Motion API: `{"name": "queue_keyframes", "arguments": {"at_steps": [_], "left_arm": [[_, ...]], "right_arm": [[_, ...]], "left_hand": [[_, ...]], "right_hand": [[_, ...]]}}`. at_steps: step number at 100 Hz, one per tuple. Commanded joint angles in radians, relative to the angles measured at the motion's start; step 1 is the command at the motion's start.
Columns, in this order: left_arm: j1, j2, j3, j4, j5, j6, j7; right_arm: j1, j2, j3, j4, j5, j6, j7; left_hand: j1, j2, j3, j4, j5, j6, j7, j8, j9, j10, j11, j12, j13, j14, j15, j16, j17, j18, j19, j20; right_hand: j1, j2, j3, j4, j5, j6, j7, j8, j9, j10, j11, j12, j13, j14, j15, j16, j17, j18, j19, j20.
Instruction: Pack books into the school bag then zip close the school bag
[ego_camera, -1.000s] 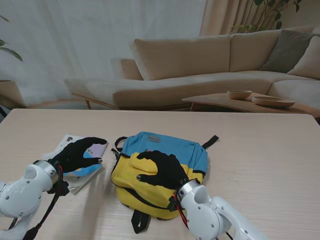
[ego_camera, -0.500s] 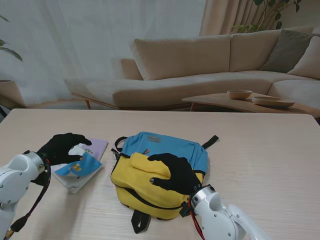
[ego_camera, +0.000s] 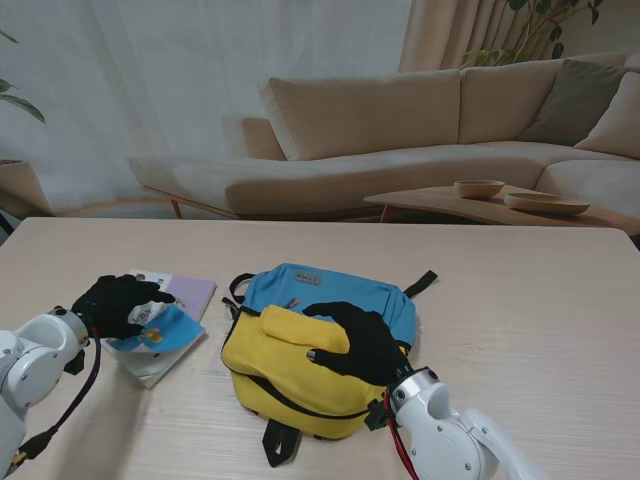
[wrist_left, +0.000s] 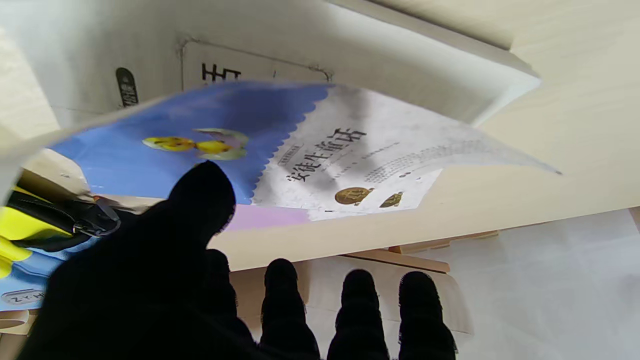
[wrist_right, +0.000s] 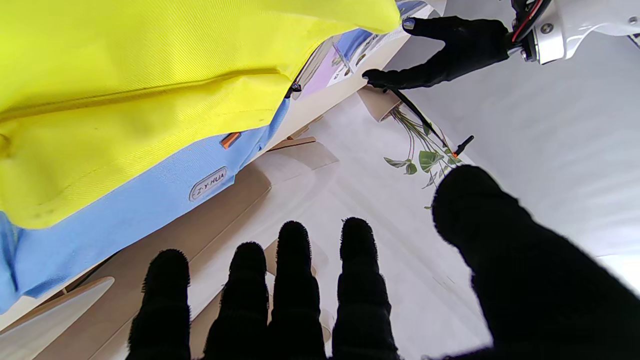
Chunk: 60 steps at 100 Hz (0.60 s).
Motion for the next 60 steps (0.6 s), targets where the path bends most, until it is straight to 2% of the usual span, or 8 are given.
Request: {"name": "queue_keyframes", "arguments": {"at_steps": [1, 11, 13, 20, 39, 50, 60], "left_arm": [[0.011, -0.006, 0.011, 0.014, -0.043, 0.034, -0.002], [0.0, -0.011, 0.03, 0.035, -0.066, 0.067, 0.02], [-0.002, -0.011, 0.034, 0.038, -0.063, 0.071, 0.025], [-0.006, -0.012, 0.046, 0.045, -0.044, 0.093, 0.041], [-0.014, -0.019, 0.088, 0.056, -0.011, 0.192, 0.088], [-0.032, -0.02, 0.109, 0.078, -0.015, 0.218, 0.094], [-0.045, -0.014, 0.121, 0.087, -0.005, 0.214, 0.056]], "right_arm": [[-0.009, -0.004, -0.004, -0.006, -0.001, -0.007, 0.015], [-0.012, -0.004, -0.006, -0.008, 0.005, -0.006, 0.014], [-0.012, -0.004, -0.006, -0.009, 0.006, -0.007, 0.015], [-0.013, -0.004, -0.007, -0.01, 0.006, -0.008, 0.016], [-0.013, -0.005, -0.007, -0.011, 0.01, -0.006, 0.014], [-0.012, -0.006, -0.008, -0.01, 0.013, -0.005, 0.01], [-0.011, -0.007, -0.008, -0.007, 0.015, -0.006, 0.008]], "left_hand": [[-0.045, -0.012, 0.029, -0.023, -0.028, -0.01, -0.072, -0.019, -0.059, -0.015, -0.055, 0.0, -0.046, -0.024, -0.053, -0.011, -0.026, -0.021, -0.064, -0.018], [-0.054, 0.004, 0.011, -0.024, -0.034, 0.025, -0.164, -0.019, -0.08, 0.006, -0.095, 0.03, -0.055, -0.027, -0.081, 0.004, -0.032, -0.023, -0.112, 0.002], [-0.047, 0.01, -0.003, -0.02, -0.034, 0.028, -0.183, 0.016, -0.081, 0.009, -0.106, 0.049, -0.056, -0.028, -0.09, 0.013, -0.029, -0.023, -0.135, 0.022], [-0.04, 0.038, -0.03, -0.015, -0.038, 0.05, -0.213, 0.04, -0.088, 0.017, -0.119, 0.058, -0.06, -0.03, -0.104, 0.014, -0.033, -0.019, -0.162, 0.037], [-0.017, 0.063, -0.053, -0.003, -0.041, 0.114, -0.233, 0.062, -0.092, 0.034, -0.127, 0.062, -0.069, -0.033, -0.124, 0.015, -0.042, -0.019, -0.216, 0.041], [-0.004, 0.052, -0.043, 0.001, -0.038, 0.097, -0.246, 0.06, -0.091, 0.032, -0.135, 0.043, -0.066, -0.036, -0.14, -0.007, -0.039, -0.022, -0.251, 0.044], [-0.001, 0.019, 0.005, -0.002, -0.035, 0.048, -0.284, 0.045, -0.089, 0.015, -0.155, -0.023, -0.064, -0.043, -0.156, -0.064, -0.026, -0.029, -0.294, 0.02]], "right_hand": [[-0.039, 0.003, 0.026, 0.033, -0.039, -0.018, 0.006, -0.016, -0.016, -0.037, -0.001, -0.014, -0.033, -0.038, 0.001, -0.008, -0.012, -0.041, -0.007, -0.017], [-0.039, 0.003, 0.027, 0.033, -0.039, -0.016, 0.007, -0.016, -0.016, -0.037, -0.001, -0.013, -0.032, -0.039, 0.001, -0.008, -0.011, -0.042, -0.005, -0.018], [-0.039, 0.003, 0.027, 0.033, -0.039, -0.016, 0.006, -0.016, -0.016, -0.036, -0.001, -0.013, -0.031, -0.038, 0.001, -0.008, -0.012, -0.043, -0.005, -0.018], [-0.04, 0.004, 0.027, 0.033, -0.038, -0.016, 0.007, -0.016, -0.015, -0.038, 0.001, -0.013, -0.031, -0.039, 0.002, -0.007, -0.012, -0.043, -0.005, -0.018], [-0.039, 0.004, 0.028, 0.032, -0.036, -0.013, 0.01, -0.016, -0.015, -0.037, 0.001, -0.013, -0.029, -0.04, 0.003, -0.007, -0.011, -0.043, -0.004, -0.019], [-0.039, 0.003, 0.029, 0.032, -0.034, -0.011, 0.012, -0.015, -0.013, -0.037, 0.002, -0.012, -0.027, -0.04, 0.003, -0.007, -0.011, -0.044, -0.003, -0.02], [-0.04, 0.004, 0.03, 0.032, -0.033, -0.011, 0.012, -0.015, -0.013, -0.037, 0.002, -0.012, -0.025, -0.04, 0.004, -0.006, -0.011, -0.043, -0.002, -0.02]]}}
